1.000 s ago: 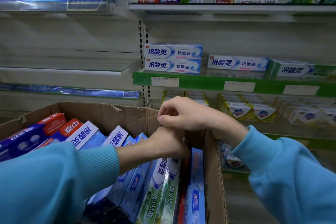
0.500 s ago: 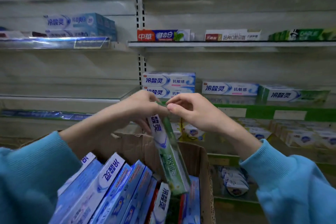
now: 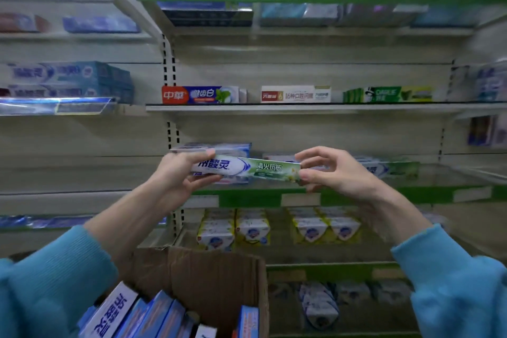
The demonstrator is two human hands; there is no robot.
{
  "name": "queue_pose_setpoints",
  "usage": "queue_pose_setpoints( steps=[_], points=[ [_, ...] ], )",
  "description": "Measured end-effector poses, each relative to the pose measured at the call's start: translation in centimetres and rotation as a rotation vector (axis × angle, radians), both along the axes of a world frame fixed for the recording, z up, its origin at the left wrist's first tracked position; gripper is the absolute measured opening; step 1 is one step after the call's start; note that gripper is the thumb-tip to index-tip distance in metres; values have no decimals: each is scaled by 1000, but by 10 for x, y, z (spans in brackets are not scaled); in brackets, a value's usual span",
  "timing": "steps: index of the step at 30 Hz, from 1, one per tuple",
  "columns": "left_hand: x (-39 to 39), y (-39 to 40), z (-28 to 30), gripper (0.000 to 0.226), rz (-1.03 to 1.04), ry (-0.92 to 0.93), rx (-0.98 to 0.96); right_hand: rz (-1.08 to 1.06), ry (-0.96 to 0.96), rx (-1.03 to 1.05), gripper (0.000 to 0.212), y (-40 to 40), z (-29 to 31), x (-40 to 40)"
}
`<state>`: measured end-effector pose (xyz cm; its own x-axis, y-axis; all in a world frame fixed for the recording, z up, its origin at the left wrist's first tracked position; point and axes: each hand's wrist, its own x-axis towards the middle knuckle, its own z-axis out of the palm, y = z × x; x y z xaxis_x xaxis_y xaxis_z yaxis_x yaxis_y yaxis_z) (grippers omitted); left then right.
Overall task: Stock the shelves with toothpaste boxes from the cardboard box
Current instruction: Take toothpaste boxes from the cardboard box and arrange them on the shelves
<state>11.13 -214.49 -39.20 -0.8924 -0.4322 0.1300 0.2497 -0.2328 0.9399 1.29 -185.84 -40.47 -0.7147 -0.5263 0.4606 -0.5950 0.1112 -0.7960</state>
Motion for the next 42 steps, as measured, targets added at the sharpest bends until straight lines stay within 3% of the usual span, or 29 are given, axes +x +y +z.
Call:
queue_pose_setpoints(
  steps=[3, 6, 12, 15, 18, 22, 29, 36, 42],
  points=[
    [-18, 26, -6, 32, -54, 8, 53, -36, -20, -63, 36, 18, -7, -10],
    [-39, 52, -8, 49, -89, 56, 38, -132, -7, -172, 37, 36, -15, -20],
    [-86, 104, -13, 29, -81, 91, -209, -413, -32, -301, 39, 77, -22, -54],
    [-127, 126, -18, 51, -46, 84, -407, -582, 33, -243, 24, 101, -16, -64],
    [-151, 163, -15, 18, 18, 80, -586, -723, 99, -150, 23, 128, -10, -81],
    [-190, 214, -11, 27, 35, 50, -635, -865, 66, -72, 37, 160, -7, -111],
    [-227, 266, -31, 35, 47, 29, -1058, -1000, 21, -115, 18, 208, -38, -159],
    [-245, 265, -43, 46, 114, 108, -1254, -1070, 191, 4, 21, 209, -57, -171],
    [-246, 263, -42, 50, 51, 39, -1219, -1070, 41, 212, 16, 211, -47, -167]
  ],
)
